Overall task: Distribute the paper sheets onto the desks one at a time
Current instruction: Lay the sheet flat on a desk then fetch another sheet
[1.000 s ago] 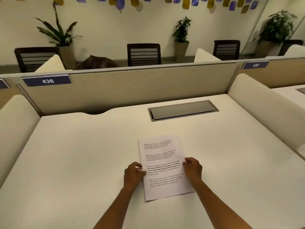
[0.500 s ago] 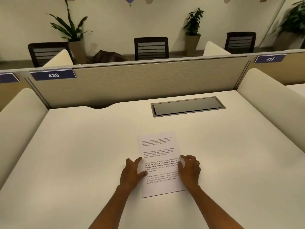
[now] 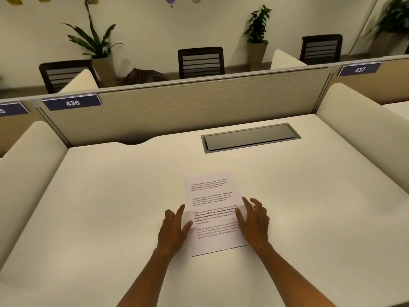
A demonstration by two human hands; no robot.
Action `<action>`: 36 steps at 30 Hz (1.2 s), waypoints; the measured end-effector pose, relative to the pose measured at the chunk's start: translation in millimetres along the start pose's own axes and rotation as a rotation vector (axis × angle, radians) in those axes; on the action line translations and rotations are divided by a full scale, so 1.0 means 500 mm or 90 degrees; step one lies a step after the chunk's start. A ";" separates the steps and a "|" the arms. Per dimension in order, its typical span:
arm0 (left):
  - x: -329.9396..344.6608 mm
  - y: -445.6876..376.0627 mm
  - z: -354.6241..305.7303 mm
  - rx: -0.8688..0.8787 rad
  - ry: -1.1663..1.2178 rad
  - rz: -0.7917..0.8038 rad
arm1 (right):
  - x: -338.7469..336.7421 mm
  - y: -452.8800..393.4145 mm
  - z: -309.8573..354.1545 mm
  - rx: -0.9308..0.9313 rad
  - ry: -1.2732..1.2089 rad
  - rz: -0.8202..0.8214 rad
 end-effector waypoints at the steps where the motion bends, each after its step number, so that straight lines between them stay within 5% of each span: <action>1: -0.004 0.011 0.004 0.003 -0.023 -0.024 | -0.001 0.006 0.006 -0.013 0.010 -0.004; 14: -0.053 0.253 0.154 -0.007 -0.208 -0.171 | 0.085 0.198 0.185 -0.240 0.186 0.082; 36: -0.153 0.945 0.655 -0.459 -0.212 -0.176 | 0.389 0.830 0.596 -0.585 0.132 0.344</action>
Point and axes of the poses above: each hand's wrist, its own y-axis away from the middle knuckle, its own x-axis out of the palm, z = x × y, the point moved 2 cm from there along -y, towards the middle knuckle, and after that the axes turned 15 degrees about -y, right-handed, at the moved point
